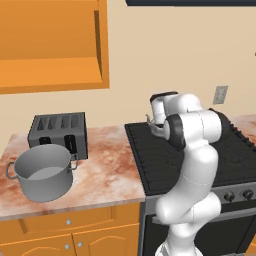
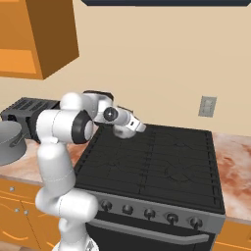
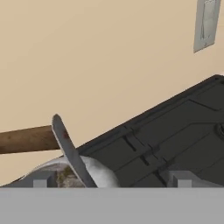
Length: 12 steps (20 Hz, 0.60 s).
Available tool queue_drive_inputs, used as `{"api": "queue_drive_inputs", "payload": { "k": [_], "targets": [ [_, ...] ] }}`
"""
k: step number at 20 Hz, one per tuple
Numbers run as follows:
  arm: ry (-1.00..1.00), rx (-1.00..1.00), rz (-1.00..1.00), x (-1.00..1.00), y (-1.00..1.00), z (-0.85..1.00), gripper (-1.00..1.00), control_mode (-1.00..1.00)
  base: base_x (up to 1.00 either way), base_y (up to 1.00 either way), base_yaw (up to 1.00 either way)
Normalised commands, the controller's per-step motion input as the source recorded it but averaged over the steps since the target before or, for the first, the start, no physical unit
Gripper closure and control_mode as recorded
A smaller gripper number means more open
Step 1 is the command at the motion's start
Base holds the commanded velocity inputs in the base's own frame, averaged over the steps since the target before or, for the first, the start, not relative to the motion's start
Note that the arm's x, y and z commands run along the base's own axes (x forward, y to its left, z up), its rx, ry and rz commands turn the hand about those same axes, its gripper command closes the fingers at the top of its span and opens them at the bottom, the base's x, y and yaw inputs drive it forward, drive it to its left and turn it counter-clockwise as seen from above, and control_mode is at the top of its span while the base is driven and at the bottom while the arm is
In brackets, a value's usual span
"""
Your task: Pick the kettle from the cabinet and place it on a stove burner. Then pick the pot from the counter and place it on another stove burner. Finally, turn both burners on.
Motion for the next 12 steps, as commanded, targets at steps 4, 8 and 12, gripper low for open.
{"api": "queue_drive_inputs", "payload": {
  "k": [4, 8, 12],
  "targets": [
    [-0.02, 0.0, 0.0, -0.17, 0.0, 0.0, -1.0, -1.0, 0.0, 0.0, 0.0],
    [-0.02, 0.0, 0.0, -0.21, 0.05, 0.0, -1.0, -1.0, 0.0, 0.0, 0.0],
    [-0.01, 0.0, 0.0, -0.24, 0.14, 0.02, -1.0, -1.0, 0.0, 0.0, 0.0]
  ]
}}
